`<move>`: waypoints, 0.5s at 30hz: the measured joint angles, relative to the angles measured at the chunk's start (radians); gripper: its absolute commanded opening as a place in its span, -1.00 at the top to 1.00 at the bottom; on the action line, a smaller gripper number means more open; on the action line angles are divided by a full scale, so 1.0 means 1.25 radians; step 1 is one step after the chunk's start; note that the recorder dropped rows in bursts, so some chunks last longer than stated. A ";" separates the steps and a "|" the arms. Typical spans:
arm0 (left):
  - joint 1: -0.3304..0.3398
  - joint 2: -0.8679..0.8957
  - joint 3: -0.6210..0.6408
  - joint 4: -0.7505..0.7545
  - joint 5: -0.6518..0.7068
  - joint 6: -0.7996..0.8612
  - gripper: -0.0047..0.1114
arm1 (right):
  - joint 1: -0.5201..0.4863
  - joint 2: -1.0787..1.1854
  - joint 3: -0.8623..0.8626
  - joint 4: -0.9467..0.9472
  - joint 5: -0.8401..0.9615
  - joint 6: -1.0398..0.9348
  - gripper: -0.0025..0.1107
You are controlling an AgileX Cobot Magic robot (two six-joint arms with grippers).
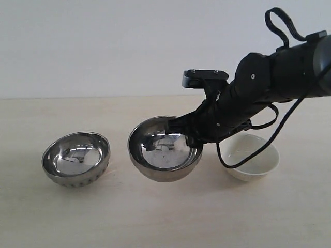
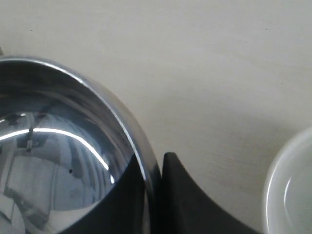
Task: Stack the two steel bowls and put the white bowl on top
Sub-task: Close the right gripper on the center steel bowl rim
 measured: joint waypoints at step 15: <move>0.000 0.000 0.000 0.000 0.000 0.000 0.85 | 0.000 0.131 0.003 0.019 -0.119 0.000 0.96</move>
